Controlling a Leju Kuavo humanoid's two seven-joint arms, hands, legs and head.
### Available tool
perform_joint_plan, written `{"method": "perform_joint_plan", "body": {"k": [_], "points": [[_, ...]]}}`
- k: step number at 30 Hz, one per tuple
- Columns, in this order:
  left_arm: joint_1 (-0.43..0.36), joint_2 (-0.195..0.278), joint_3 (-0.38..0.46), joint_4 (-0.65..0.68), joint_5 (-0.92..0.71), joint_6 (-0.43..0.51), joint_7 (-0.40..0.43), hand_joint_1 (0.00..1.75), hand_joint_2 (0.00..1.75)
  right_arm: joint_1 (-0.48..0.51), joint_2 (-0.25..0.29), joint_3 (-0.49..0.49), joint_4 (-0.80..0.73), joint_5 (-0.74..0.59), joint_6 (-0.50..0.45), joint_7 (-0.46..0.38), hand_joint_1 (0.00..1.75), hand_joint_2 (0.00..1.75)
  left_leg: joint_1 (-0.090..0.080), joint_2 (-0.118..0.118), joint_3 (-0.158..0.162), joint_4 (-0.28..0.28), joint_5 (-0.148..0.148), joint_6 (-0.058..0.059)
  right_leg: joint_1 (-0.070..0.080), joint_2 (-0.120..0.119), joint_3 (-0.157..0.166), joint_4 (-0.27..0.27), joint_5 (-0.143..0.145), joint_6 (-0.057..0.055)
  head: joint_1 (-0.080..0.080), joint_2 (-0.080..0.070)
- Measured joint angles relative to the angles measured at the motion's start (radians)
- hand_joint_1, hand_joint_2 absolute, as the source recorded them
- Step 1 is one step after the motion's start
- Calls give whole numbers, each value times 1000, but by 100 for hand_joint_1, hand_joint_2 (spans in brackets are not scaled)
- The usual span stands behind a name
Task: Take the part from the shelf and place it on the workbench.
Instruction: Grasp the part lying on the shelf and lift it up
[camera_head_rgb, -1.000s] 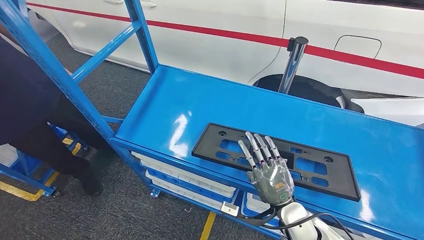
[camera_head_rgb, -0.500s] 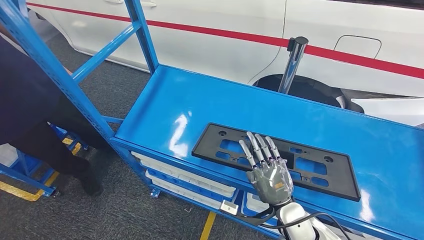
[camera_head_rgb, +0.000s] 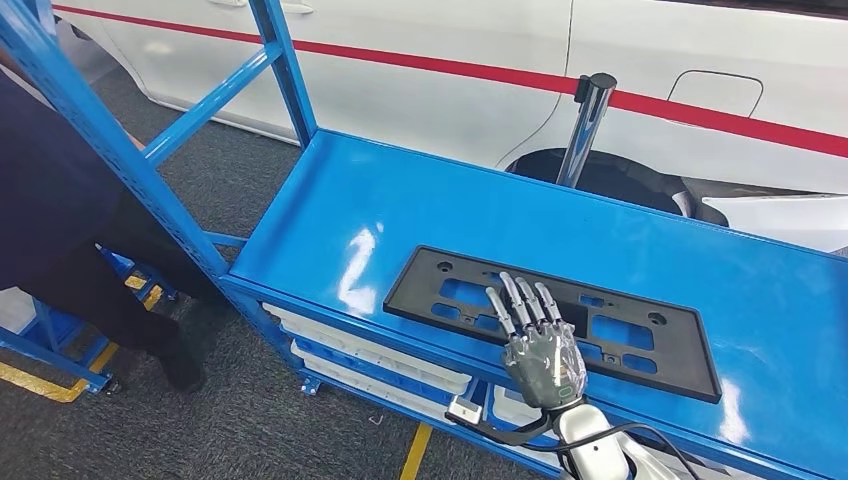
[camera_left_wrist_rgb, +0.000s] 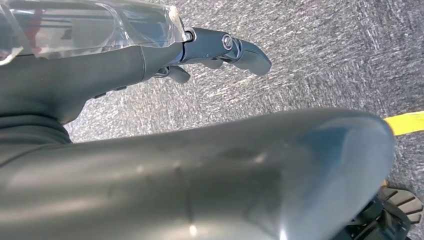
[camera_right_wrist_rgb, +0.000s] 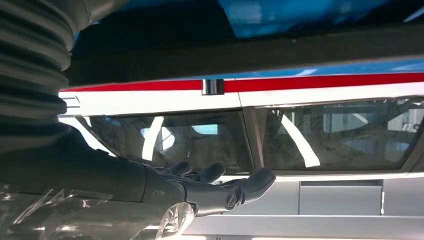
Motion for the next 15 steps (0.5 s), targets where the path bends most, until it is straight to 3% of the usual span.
{"method": "perform_joint_plan", "body": {"k": [15], "points": [[0,0,-9,0,-2,0,3,0,0,-1,5,-24,59,-7,-17,22,0,175,0,0,1,0,0,0,0,0,1,0,0,0,0,0]]}}
